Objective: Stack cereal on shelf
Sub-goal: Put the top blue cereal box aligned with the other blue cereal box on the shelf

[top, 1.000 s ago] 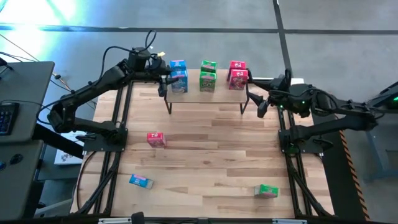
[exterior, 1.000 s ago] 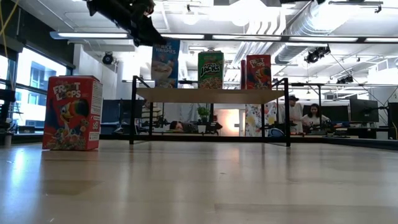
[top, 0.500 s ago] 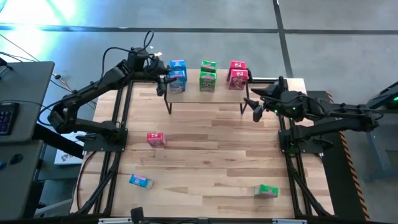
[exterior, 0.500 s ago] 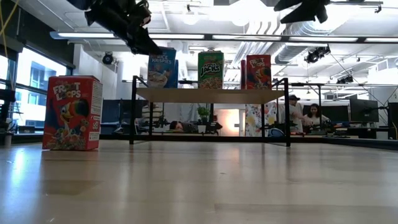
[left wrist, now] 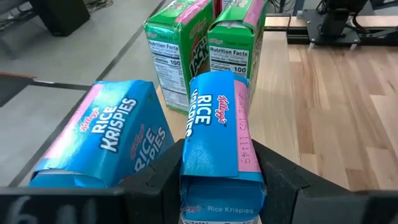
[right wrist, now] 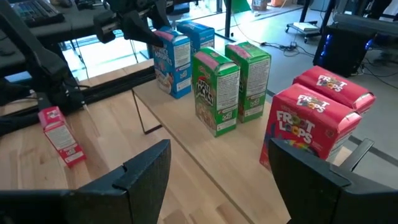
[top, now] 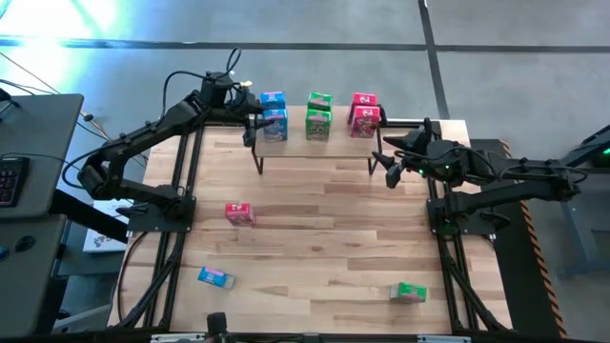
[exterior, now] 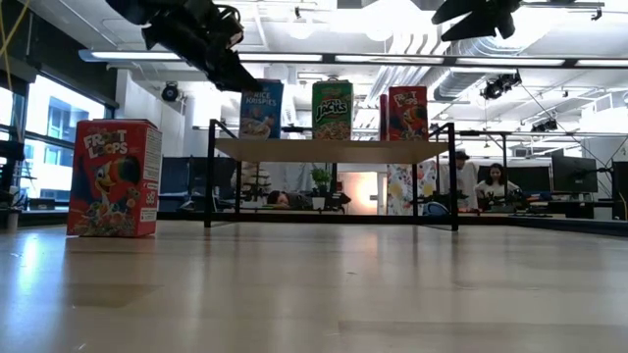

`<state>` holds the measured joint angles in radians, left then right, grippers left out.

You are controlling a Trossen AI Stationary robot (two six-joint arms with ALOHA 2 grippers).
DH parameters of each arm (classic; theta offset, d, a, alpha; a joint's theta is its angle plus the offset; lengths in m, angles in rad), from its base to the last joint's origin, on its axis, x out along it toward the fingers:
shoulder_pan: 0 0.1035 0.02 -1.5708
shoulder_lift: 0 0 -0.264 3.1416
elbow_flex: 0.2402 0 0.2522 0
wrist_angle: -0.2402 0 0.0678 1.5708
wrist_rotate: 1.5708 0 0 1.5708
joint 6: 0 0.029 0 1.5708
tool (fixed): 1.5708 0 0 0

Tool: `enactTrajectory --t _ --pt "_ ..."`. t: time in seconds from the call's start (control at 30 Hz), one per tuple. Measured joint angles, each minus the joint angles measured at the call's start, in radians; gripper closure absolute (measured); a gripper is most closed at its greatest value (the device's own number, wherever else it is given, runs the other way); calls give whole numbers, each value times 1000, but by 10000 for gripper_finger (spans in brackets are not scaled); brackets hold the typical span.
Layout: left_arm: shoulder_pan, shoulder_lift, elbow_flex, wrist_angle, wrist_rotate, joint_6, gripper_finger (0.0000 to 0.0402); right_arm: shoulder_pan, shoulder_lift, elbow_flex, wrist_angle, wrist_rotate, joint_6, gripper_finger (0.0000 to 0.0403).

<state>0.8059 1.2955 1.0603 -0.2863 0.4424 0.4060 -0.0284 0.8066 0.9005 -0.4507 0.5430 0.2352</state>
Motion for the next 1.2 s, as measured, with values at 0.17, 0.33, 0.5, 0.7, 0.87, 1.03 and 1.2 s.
enactTrajectory --t 0.17,0.33,0.5,0.7,0.87,1.03,1.2 --pt "0 0 0 -2 -3 8 257 0 0 0 0 -1 0 141" --pt "1 0 0 -2 -4 8 257 0 0 0 0 -1 19 141" --pt "1 0 0 -4 -4 8 257 0 0 0 0 -1 19 141" --pt "1 0 0 -5 -5 8 257 0 0 0 0 -1 19 141" --pt "1 0 1 -6 -7 0 257 0 0 0 0 -1 19 141" --pt "1 0 1 -8 -7 -8 257 0 0 0 0 -1 18 141" --pt "1 0 2 -17 -7 -8 257 0 0 0 0 -1 19 141"
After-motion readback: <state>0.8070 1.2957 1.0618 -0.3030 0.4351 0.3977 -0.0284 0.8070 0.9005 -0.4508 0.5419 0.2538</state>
